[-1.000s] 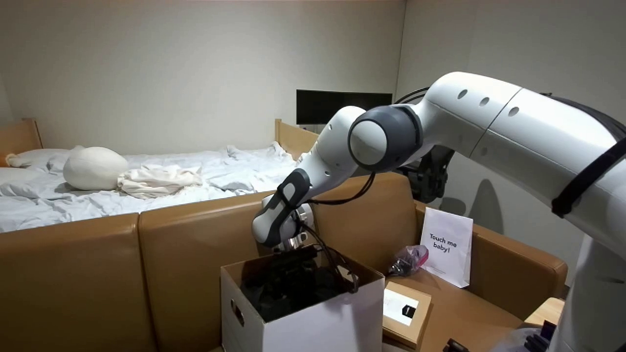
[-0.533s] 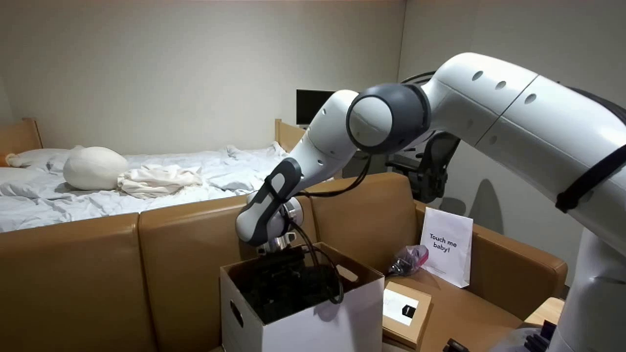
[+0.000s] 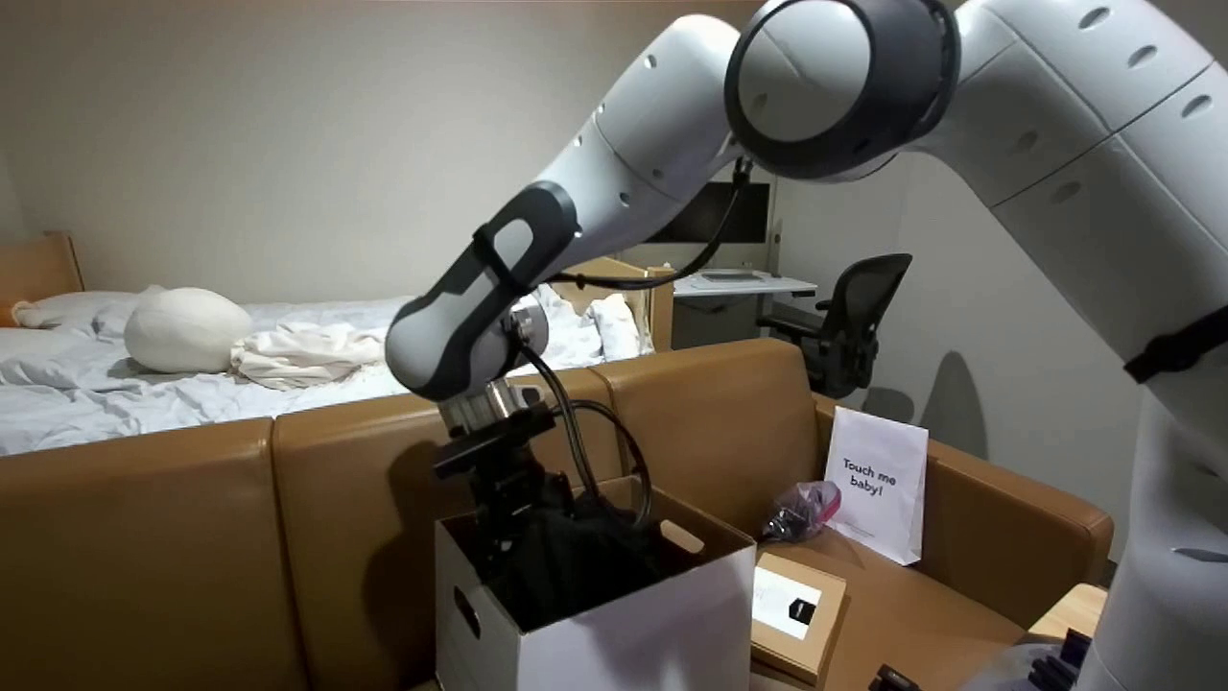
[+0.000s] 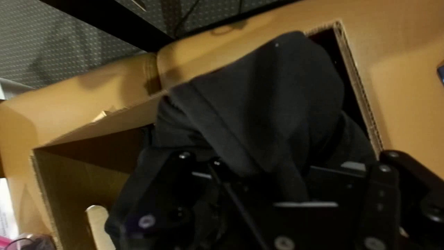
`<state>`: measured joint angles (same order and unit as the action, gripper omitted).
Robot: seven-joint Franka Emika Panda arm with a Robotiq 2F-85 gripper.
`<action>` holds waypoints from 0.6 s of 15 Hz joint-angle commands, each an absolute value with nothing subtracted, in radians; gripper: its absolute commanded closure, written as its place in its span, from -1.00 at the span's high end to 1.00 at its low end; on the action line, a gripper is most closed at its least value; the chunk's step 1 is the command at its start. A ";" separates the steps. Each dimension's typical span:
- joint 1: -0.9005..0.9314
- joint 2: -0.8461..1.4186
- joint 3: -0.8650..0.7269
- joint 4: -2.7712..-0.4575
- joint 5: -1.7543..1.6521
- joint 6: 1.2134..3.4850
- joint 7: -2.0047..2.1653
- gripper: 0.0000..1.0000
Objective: Remove the black jersey from the box
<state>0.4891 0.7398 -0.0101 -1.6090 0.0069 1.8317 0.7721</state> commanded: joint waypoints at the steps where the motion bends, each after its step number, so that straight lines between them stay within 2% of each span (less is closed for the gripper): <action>1: 0.460 0.550 0.020 -1.693 -0.008 1.643 0.823 -0.98; 9: 0.292 0.242 0.018 -1.794 0.141 1.443 0.892 -0.97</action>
<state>0.3795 0.3932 0.0017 -1.6876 0.0621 1.5012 0.8608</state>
